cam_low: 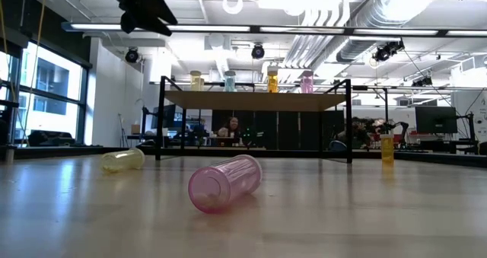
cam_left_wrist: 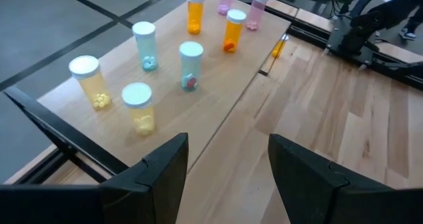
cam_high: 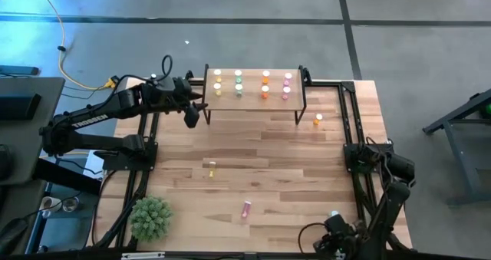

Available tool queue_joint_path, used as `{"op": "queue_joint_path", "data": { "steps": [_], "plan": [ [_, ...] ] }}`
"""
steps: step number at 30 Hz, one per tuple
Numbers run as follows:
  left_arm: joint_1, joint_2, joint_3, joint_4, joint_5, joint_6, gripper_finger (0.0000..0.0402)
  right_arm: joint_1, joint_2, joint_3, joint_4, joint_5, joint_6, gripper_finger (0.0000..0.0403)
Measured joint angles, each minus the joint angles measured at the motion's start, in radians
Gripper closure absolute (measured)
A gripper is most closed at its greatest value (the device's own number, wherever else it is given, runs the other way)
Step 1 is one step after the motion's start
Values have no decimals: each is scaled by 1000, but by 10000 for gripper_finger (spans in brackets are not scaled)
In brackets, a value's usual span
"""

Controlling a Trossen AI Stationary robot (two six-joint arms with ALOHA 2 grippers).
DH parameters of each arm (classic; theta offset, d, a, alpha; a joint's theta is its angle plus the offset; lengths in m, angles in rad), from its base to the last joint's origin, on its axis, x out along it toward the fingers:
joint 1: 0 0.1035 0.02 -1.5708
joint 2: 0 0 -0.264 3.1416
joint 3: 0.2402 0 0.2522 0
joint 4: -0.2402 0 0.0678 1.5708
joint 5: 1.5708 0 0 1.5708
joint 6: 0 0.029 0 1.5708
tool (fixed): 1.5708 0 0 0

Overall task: Pick and place medicine bottles onto shelf by color
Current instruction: Put the blue pill bottle on the shelf aligned with the other blue pill bottles

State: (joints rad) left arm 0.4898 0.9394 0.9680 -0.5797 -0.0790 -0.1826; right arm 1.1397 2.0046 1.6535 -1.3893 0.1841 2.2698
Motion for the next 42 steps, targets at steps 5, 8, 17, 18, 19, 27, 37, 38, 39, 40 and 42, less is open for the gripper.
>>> {"op": "queue_joint_path", "data": {
  "steps": [5, 8, 17, 18, 19, 27, 37, 38, 39, 40, 42],
  "plan": [
    [-14, 0, 0, 0, -7, 2, 204, 52, 2, 0, -63, 2, -9, 247],
    [-23, 0, 0, 0, -9, 2, 204, 93, 9, 0, -80, 25, -20, 247],
    [-35, 0, 0, 0, -11, 98, 204, 178, 71, 0, -92, 114, -53, 247],
    [-35, 0, 0, 0, -12, 103, 204, 181, 77, 0, -94, 116, -53, 247],
    [-35, 0, 0, 0, -14, 106, 204, 183, 82, 0, -95, 120, -53, 247],
    [-35, 0, 0, 1, -14, 107, 204, 161, 114, 0, -100, 94, -68, 247],
    [-35, 0, 0, 0, -11, 107, 204, 120, 113, 0, -97, 100, -71, 225],
    [-35, 0, 0, 0, -11, 107, 204, 114, 113, 0, -96, 103, -70, 218],
    [-35, 0, 0, 0, -11, 107, 204, 109, 113, 0, -95, 103, -67, 212],
    [-35, 0, 0, 0, -10, 106, 204, 103, 113, 0, -94, 104, -63, 205],
    [-35, 0, 0, 0, -10, 103, 204, 95, 113, 0, -94, 105, -55, 194]
  ]
}}
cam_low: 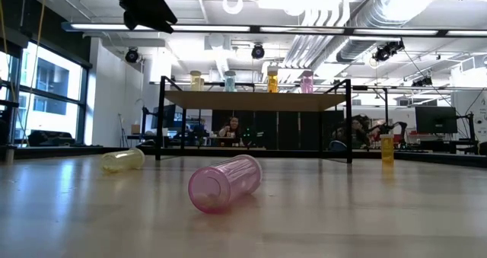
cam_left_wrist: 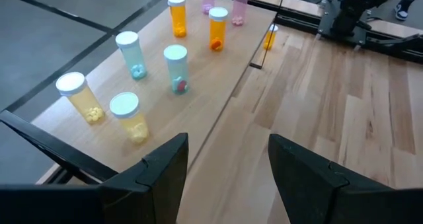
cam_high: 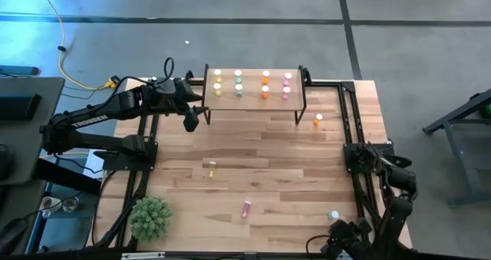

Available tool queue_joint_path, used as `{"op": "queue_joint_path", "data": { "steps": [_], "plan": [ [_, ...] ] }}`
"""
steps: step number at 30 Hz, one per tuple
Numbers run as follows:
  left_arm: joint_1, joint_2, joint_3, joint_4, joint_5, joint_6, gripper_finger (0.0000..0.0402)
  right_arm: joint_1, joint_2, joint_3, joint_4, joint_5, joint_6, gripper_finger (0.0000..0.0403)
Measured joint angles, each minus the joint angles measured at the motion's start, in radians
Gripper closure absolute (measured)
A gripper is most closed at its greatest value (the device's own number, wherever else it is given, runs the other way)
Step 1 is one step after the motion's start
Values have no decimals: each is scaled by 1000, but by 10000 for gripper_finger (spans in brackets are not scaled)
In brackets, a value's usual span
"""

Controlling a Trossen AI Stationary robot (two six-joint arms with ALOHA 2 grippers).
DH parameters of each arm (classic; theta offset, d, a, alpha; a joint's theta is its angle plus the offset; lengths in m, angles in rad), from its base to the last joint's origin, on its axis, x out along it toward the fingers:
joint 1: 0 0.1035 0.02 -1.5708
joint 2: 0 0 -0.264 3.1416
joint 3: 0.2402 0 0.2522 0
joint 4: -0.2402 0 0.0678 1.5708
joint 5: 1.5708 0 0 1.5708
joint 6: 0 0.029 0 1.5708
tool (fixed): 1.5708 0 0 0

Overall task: Pick and place medicine bottles onto shelf by color
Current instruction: Put the blue pill bottle on the shelf aligned with the other blue pill bottles

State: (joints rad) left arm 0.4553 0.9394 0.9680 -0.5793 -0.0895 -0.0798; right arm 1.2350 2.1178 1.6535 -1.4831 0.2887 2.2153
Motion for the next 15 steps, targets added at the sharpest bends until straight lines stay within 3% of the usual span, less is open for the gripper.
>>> {"op": "queue_joint_path", "data": {
  "steps": [4, 8, 15],
  "plan": [
    [0, 0, 0, 0, 1, -18, 204, 15, 6, 0, -19, 41, 7, 184],
    [0, 0, 0, 0, 1, -21, 204, 26, 52, 0, -24, -25, 11, 183],
    [0, 0, 0, 0, 2, -21, 204, 3, 116, 0, -9, -9, 11, 183]
  ]
}}
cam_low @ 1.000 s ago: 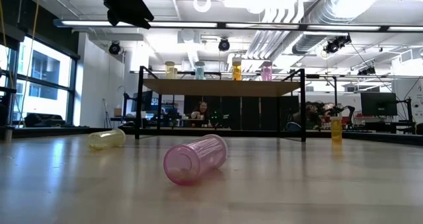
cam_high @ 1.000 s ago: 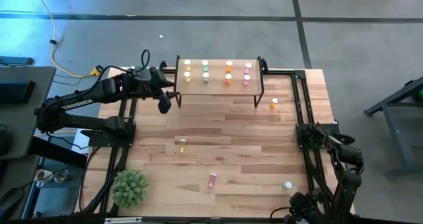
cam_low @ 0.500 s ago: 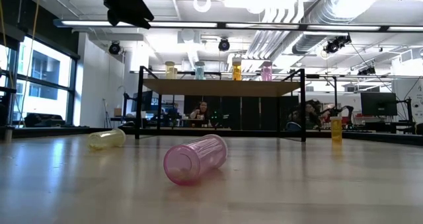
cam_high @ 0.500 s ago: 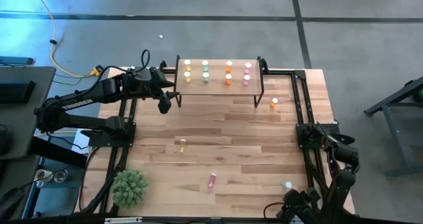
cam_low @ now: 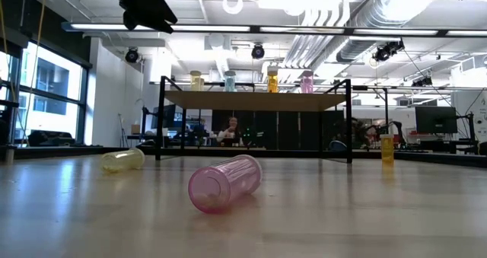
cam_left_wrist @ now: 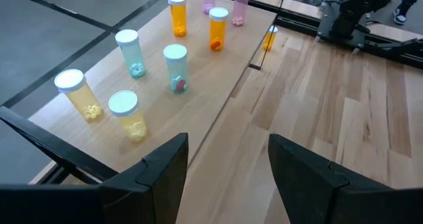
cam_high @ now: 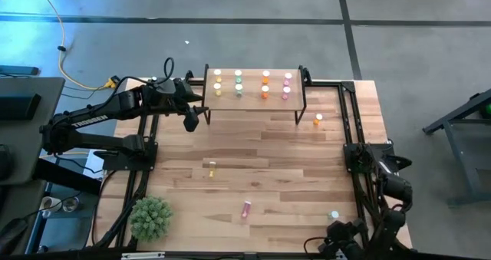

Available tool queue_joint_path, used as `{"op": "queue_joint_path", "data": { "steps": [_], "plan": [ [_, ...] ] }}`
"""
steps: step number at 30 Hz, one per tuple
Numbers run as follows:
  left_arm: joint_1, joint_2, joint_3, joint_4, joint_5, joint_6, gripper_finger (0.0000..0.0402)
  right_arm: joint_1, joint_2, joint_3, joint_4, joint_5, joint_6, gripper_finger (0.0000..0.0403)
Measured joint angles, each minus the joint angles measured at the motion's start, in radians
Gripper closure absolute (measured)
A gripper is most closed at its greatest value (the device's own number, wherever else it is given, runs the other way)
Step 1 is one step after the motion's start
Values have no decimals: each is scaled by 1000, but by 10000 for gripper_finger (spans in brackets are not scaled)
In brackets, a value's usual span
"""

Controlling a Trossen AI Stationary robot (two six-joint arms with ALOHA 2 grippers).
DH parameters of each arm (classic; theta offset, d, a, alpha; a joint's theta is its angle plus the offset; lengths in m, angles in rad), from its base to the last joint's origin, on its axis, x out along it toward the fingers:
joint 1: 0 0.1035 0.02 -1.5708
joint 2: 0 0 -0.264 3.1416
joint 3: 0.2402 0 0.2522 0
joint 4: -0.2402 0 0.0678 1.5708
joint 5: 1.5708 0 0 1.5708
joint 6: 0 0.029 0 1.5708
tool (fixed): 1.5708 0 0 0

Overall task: Pick and place medicine bottles onto shelf by color
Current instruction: Put the blue pill bottle on the shelf aligned with the other blue pill bottles

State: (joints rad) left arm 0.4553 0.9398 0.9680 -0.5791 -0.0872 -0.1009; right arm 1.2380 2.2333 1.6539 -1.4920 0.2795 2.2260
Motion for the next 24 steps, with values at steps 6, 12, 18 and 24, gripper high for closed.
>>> {"op": "queue_joint_path", "data": {
  "steps": [6, 12, 18, 24],
  "plan": [
    [0, 0, 0, 0, 0, 0, 204, -15, 16, 0, -29, -19, 13, 183],
    [0, 0, 0, 0, -1, 0, 204, -44, 20, 0, -62, -20, 17, 183],
    [0, 0, 0, 0, -2, 0, 204, -79, 20, 0, -79, -13, 17, 183],
    [0, 0, 0, 0, -2, 0, 204, -95, 20, 0, -79, -19, 17, 193]
  ]
}}
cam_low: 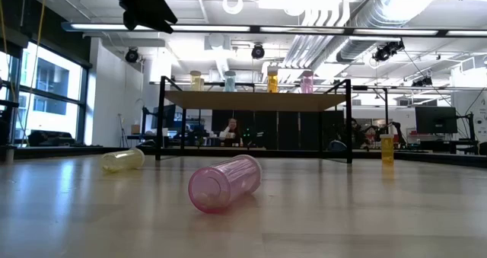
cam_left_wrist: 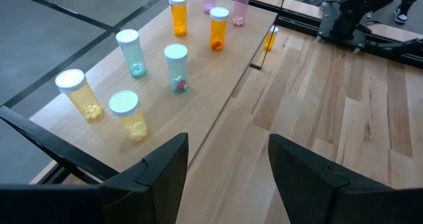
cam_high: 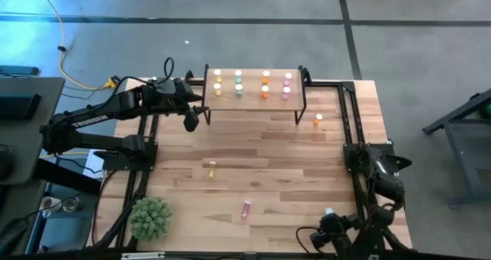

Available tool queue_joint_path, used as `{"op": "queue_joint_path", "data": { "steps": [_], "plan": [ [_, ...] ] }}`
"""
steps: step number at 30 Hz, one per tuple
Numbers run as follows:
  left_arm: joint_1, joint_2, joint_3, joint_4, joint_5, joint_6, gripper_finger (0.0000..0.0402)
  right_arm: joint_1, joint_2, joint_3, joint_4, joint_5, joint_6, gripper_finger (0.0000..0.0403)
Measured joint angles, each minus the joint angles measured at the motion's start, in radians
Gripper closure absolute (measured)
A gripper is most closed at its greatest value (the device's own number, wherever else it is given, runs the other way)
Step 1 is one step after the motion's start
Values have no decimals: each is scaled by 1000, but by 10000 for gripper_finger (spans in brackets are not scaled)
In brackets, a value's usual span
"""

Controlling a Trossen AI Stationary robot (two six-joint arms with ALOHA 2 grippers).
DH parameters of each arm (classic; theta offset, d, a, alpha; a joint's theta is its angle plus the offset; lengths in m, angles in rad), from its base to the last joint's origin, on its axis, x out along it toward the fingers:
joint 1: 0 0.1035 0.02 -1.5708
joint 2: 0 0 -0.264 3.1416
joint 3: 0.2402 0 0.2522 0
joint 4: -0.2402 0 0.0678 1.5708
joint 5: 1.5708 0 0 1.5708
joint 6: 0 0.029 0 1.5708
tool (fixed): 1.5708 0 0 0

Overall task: Pick and place medicine bottles onto shelf by color
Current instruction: Put the blue pill bottle on the shelf aligned with the other blue pill bottles

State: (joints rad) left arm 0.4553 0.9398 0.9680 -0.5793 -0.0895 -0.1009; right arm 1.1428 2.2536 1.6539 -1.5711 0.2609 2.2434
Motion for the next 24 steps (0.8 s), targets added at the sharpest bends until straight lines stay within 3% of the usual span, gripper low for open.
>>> {"op": "queue_joint_path", "data": {
  "steps": [7, 15, 24],
  "plan": [
    [0, 0, 0, 0, 0, 0, 204, -26, 1, -27, 5, -36, 20, 222],
    [0, 0, 0, 0, 0, 0, 204, -80, -8, -147, 169, -16, -8, 279],
    [0, 0, 0, 0, 0, 0, 204, -89, -55, -97, 145, -8, -18, 274]
  ]
}}
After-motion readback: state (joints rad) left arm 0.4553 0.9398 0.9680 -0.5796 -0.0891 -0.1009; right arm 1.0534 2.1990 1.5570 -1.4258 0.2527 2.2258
